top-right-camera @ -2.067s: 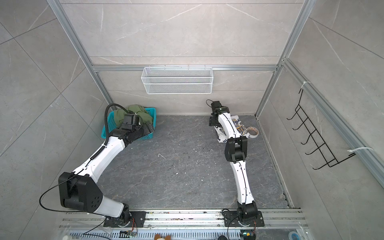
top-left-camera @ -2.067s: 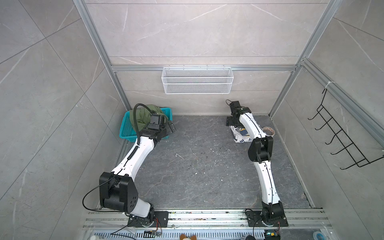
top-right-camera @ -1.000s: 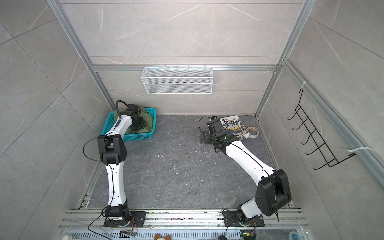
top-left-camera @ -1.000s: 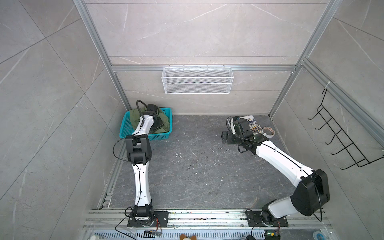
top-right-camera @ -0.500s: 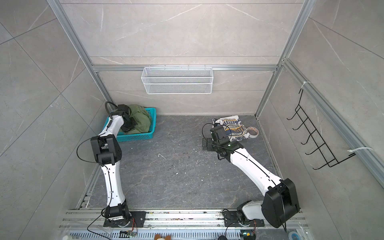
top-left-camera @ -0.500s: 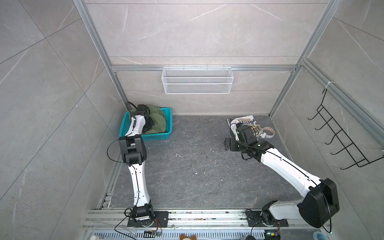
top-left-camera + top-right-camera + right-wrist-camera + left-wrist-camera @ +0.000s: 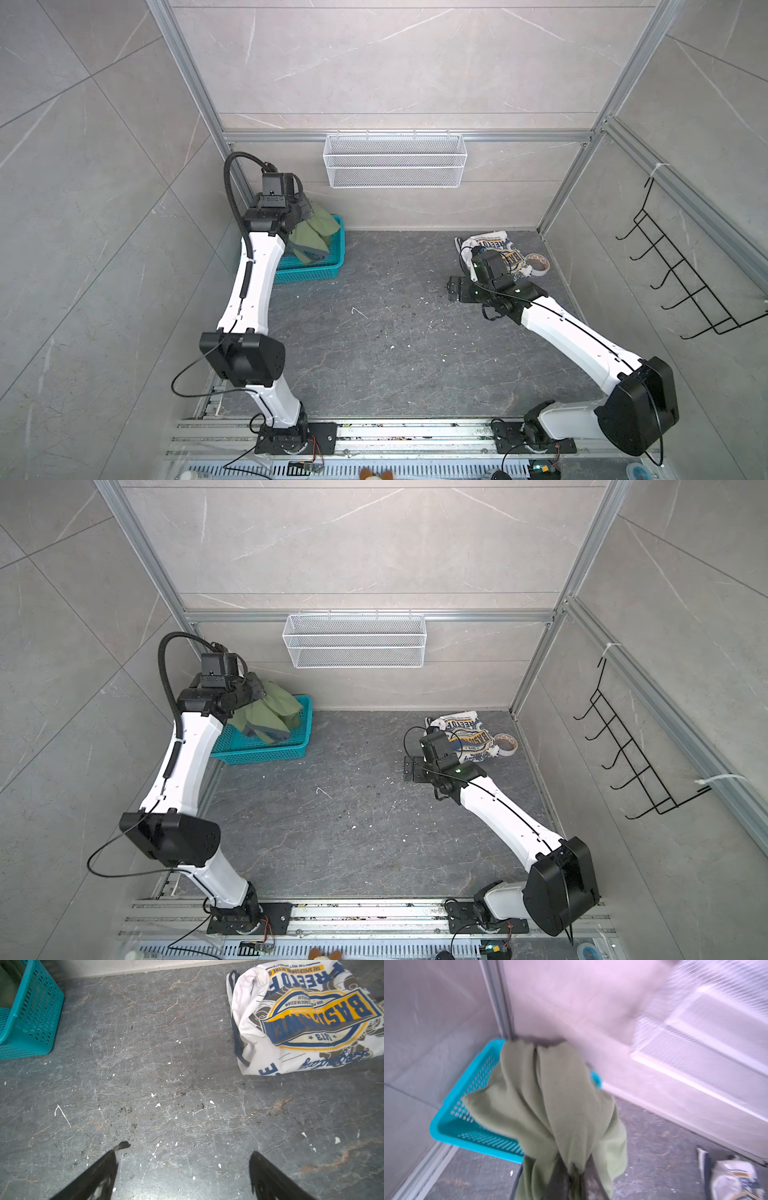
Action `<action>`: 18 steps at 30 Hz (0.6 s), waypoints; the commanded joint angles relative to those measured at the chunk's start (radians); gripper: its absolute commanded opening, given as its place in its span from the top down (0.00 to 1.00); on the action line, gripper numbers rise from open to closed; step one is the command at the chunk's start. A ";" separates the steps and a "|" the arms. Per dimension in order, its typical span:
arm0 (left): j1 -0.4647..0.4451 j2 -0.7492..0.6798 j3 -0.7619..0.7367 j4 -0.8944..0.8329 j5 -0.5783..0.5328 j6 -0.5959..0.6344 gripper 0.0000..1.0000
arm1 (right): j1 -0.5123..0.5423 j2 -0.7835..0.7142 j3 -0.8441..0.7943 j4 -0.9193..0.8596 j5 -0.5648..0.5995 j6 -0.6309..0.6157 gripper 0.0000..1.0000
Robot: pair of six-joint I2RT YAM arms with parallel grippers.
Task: Fold and stack the tank tops
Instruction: 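Grasp the olive garment in the teal basket with the left gripper and lift it out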
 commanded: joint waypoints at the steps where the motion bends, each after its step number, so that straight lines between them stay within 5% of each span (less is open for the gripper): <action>1: -0.117 -0.109 0.013 0.089 -0.094 0.113 1.00 | 0.009 -0.027 0.007 -0.011 -0.011 0.023 0.01; 7: -0.334 -0.190 0.063 0.140 -0.102 0.214 1.00 | 0.010 -0.050 0.000 -0.010 -0.004 0.030 0.01; 15: -0.459 -0.189 0.015 0.144 0.222 0.108 1.00 | 0.010 -0.158 -0.044 -0.017 0.094 0.049 0.01; 18: -0.499 -0.196 -0.066 0.174 0.247 0.066 1.00 | 0.011 -0.184 -0.057 -0.016 0.107 0.042 0.01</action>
